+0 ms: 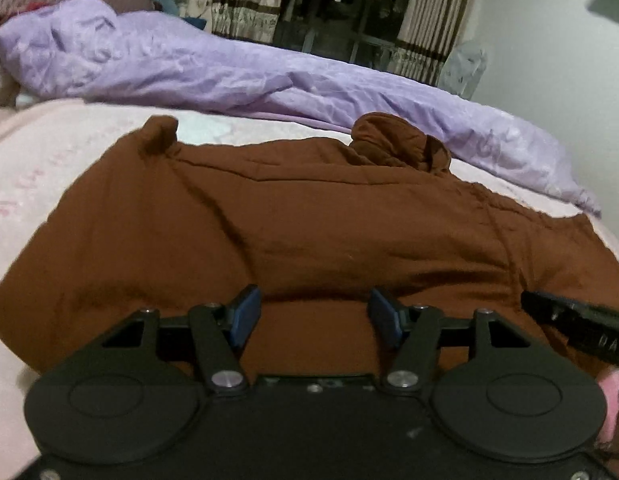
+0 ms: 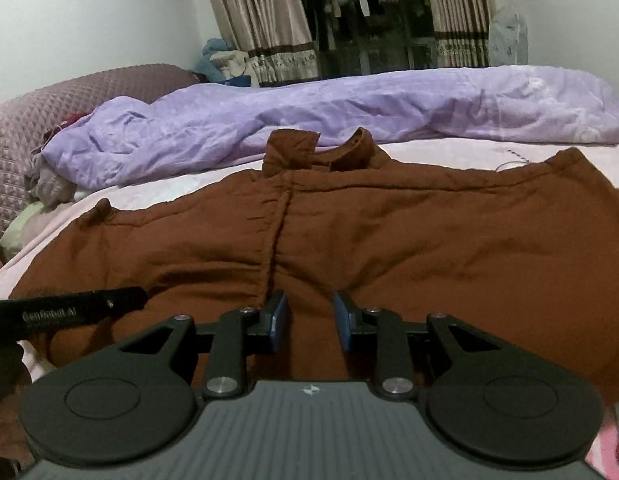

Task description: Fold large clothes

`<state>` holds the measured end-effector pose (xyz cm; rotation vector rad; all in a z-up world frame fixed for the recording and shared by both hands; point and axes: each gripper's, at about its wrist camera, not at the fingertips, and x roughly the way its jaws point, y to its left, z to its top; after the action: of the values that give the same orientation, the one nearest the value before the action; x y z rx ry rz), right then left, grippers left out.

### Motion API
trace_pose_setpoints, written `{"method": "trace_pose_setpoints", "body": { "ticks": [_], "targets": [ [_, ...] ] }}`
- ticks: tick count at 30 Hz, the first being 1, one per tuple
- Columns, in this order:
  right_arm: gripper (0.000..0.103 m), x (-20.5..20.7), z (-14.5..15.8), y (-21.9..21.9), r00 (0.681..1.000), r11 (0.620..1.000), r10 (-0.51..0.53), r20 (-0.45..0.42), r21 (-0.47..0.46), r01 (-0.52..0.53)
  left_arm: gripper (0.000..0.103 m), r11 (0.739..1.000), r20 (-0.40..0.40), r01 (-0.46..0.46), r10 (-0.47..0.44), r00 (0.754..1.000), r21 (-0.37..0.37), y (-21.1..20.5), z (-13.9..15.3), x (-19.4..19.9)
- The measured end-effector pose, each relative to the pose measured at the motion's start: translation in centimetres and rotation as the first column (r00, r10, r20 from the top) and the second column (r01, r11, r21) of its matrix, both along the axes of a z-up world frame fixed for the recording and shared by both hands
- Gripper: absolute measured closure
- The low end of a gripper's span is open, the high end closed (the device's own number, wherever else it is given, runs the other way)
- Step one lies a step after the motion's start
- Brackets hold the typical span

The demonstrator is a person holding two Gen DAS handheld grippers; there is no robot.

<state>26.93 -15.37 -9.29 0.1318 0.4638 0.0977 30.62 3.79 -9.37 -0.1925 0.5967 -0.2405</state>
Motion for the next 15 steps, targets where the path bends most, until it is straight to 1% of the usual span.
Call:
{"method": "trace_pose_setpoints", "body": {
  "ticks": [3,5,7,9,11,13,15],
  "targets": [
    [0.071,-0.2,-0.3,0.1,1.0,1.0,0.004,0.008,-0.002,-0.004,0.04,1.0,0.003,0.007,-0.007,1.0,0.017,0.0,0.1,-0.1],
    [0.071,-0.4,0.2,-0.1,1.0,1.0,0.005,0.005,0.005,-0.005,0.042,1.0,0.01,0.005,-0.005,1.0,0.018,-0.2,0.4,-0.3],
    [0.071,-1.1,0.9,-0.6,1.0,1.0,-0.014,0.006,0.018,0.014,0.042,1.0,0.014,-0.002,0.002,1.0,0.012,0.0,1.4,-1.0],
    [0.071,-2.6,1.9,-1.4,0.998,0.998,-0.063,0.029,-0.003,0.063,0.042,0.999,0.042,-0.016,0.015,0.999,0.028,0.2,2.4,-2.4],
    [0.07,-4.1,2.8,-2.4,0.987,0.987,-0.144,0.067,-0.055,0.148,0.041,0.996,0.071,-0.035,0.03,0.997,0.079,0.5,3.1,-3.8],
    [0.066,-5.5,3.3,-4.2,0.965,0.964,-0.24,0.107,-0.093,0.25,0.041,0.991,0.089,-0.067,0.057,0.994,0.113,1.0,3.2,-4.8],
    [0.066,-6.3,3.6,-6.6,0.941,0.94,-0.317,0.118,-0.09,0.328,0.041,0.991,0.08,-0.084,0.075,0.994,0.108,1.9,3.0,-5.0]
  ]
}}
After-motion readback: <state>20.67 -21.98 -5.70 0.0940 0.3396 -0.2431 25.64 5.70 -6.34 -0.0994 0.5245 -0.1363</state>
